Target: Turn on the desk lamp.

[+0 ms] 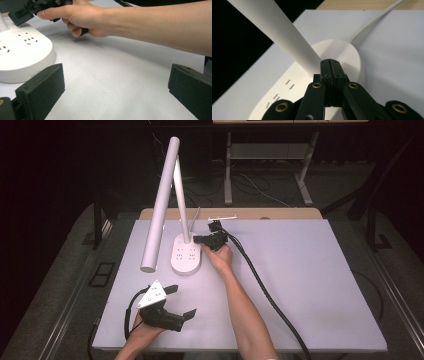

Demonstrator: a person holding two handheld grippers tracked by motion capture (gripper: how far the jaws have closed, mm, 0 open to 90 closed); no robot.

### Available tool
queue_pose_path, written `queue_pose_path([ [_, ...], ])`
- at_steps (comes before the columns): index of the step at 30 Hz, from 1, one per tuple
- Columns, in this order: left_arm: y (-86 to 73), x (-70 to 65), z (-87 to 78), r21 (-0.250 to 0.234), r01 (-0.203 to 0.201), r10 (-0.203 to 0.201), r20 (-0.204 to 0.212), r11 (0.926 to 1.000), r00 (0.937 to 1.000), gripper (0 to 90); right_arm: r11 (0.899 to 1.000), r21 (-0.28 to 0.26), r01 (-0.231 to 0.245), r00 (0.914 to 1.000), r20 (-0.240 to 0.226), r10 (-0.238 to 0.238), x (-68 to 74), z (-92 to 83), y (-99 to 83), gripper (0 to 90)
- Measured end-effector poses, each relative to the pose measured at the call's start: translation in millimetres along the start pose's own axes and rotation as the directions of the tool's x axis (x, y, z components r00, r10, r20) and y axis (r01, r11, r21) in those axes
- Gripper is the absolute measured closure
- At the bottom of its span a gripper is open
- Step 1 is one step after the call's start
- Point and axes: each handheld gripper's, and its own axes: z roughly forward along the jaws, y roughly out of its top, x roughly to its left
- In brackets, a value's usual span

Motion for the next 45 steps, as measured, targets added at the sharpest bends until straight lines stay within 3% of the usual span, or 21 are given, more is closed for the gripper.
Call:
queue_pose_path([
  [8,0.1,0.7,-0.2,0.004,-0.002,0.002,0.0,1.0,1.0,0.0,0.999,-0.015,0.052,0.9983,-0.026,-0.053,8.8,-16.6,11.1,89.5],
  [16,0.0,0.4,0.3,0.002,0.003,-0.003,-0.002,1.0,1.0,0.0,0.994,0.004,0.108,0.9938,-0.026,-0.108,17.5,-40.9,20.4,89.5],
  [23,0.0,0.6,0.4,0.008,0.001,-0.001,-0.004,1.0,1.0,0.0,0.984,0.026,0.174,0.9847,-0.006,-0.174,24.9,-65.1,20.2,89.5],
  [32,-0.1,0.7,1.0,0.011,-0.001,0.001,-0.006,0.9999,1.0,0.0,0.978,0.027,0.207,0.9782,0.004,-0.207,27.2,-101.9,15.4,88.9],
  [35,-0.2,0.7,1.4,0.012,0.002,-0.002,-0.008,0.9999,1.0,0.0,0.98,0.028,0.198,0.9797,0.03,-0.198,25.4,-115.4,12.2,65.6],
  [37,-0.2,1.0,1.4,0.014,0.0,0.0,-0.01,0.9999,1.0,0.0,0.981,0.032,0.193,0.9803,0.037,-0.194,23.4,-123.9,9.8,54.6],
  [42,-0.4,1.2,2.4,0.017,-0.001,0.001,-0.009,0.9999,1.0,0.0,0.98,0.014,0.197,0.9797,0.032,-0.198,20.4,-146.0,1.8,31.7],
  [45,-0.5,0.8,3.1,0.02,0.004,-0.004,-0.008,0.9998,1.0,0.0,0.981,0.009,0.194,0.9808,0.022,-0.194,19.8,-157.8,-5.1,24.2],
])
